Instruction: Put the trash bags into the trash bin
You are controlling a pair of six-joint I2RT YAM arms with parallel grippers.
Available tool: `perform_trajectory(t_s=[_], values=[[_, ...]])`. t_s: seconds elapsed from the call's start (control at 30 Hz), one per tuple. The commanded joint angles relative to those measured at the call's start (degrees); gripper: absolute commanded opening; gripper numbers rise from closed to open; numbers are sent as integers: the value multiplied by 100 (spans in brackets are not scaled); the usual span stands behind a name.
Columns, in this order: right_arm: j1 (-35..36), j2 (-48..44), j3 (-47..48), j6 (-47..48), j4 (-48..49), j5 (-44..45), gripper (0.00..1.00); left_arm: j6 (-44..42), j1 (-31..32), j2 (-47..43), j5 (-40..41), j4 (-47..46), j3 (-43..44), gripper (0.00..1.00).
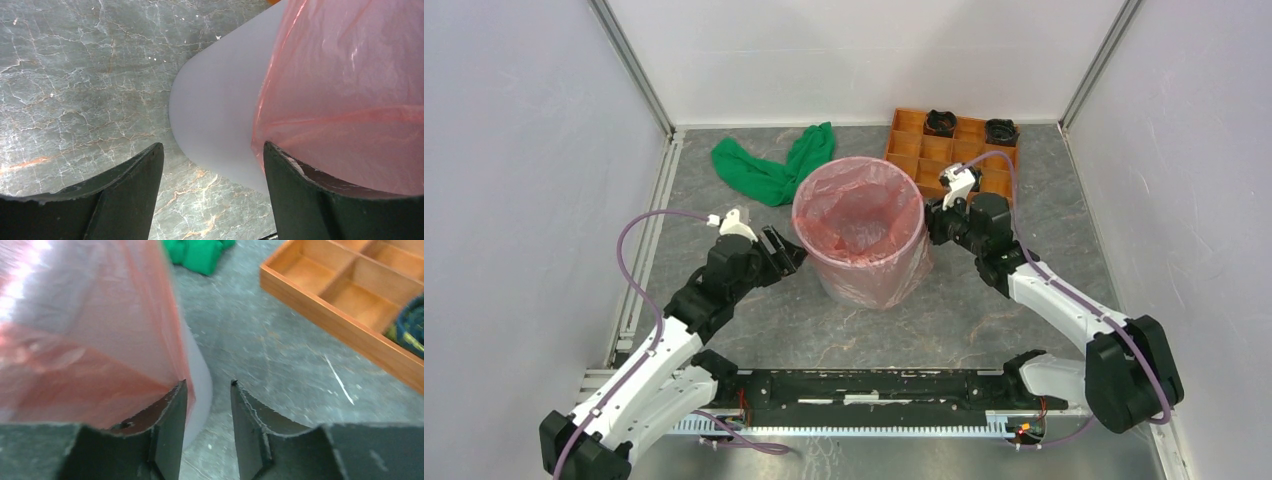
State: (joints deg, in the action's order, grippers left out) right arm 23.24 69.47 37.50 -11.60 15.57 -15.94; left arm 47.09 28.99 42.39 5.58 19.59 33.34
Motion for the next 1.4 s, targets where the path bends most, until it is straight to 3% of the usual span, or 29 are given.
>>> perform_trajectory(t_s=[0.0,0.1,0.23,0.53,0.73,0.87,1.07,1.2,1.37], values=[[9,-212,425,594,-1341,1682,47,164,-16,-179,40,61,56,81],[5,-599,408,706,-1910,2811,56,270,-14,-553,243,476,128,89],[11,-981,285,705,-2124,3126,66,520,-16,-1111,483,876,224,95],[14,-1038,495,705,-2021,1382,75,503,-12,-1852,723,1701,847,100],[6,-1377,619,832,-2158,1828,83,286,-12,-2336,1013,2170,1170,100],[12,-1189,745,835,-1999,1654,85,144,-9,-2392,1031,2117,1244,100],[72,-905,297,800,-709,848,84,-24,-13,-2334,988,2023,1459,100],[470,-649,188,906,-227,645,84,-159,-14,-2359,971,2023,1612,100],[1047,-321,188,920,35,1088,84,-513,-9,-2306,926,2055,1942,100]])
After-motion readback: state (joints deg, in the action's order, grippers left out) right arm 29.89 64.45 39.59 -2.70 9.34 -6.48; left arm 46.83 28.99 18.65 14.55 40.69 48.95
